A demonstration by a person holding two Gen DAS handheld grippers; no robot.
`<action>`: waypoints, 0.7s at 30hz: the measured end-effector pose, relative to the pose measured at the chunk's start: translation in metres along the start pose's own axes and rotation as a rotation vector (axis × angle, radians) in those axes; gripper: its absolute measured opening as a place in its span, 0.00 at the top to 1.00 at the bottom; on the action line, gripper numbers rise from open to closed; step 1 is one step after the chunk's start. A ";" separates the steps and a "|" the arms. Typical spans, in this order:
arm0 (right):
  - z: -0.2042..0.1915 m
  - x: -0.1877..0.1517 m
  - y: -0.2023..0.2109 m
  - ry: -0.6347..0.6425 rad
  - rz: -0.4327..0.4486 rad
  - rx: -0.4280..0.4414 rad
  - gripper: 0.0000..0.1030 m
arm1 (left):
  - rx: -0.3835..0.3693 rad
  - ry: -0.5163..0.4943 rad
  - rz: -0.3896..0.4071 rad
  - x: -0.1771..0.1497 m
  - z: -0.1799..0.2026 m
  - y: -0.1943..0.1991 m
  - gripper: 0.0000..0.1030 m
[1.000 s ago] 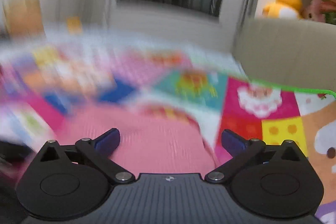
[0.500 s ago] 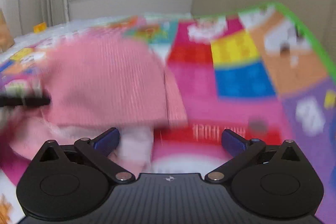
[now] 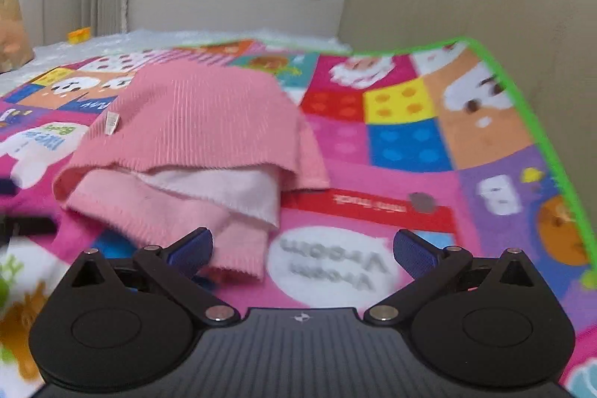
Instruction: Fold clothes
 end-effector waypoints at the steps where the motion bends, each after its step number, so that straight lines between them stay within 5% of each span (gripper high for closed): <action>1: 0.001 -0.004 0.004 -0.006 -0.003 0.002 0.00 | 0.026 -0.026 -0.017 -0.006 0.006 0.003 0.00; 5: 0.009 -0.024 0.010 -0.096 -0.103 0.065 0.00 | 0.068 -0.013 -0.033 -0.015 0.017 0.015 0.00; 7: 0.009 -0.029 0.013 -0.098 -0.067 0.073 0.00 | 0.064 0.050 -0.005 -0.011 0.012 0.014 0.00; 11: 0.008 -0.035 0.007 -0.085 -0.044 0.086 0.00 | 0.187 0.030 -0.003 -0.011 0.007 -0.008 0.00; 21: 0.009 -0.036 0.010 -0.093 -0.047 0.090 0.00 | 0.184 0.036 -0.003 -0.010 0.005 -0.004 0.00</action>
Point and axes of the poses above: each gripper's, at about its wrist camera, not at the fingertips, and y roughly against the way its jaws point, z to its right, x to its top, the point moved 5 cm from there along -y, roughly the way its jaws point, and after that the axes turned 7 degrees about z, right-handed, at the moved point
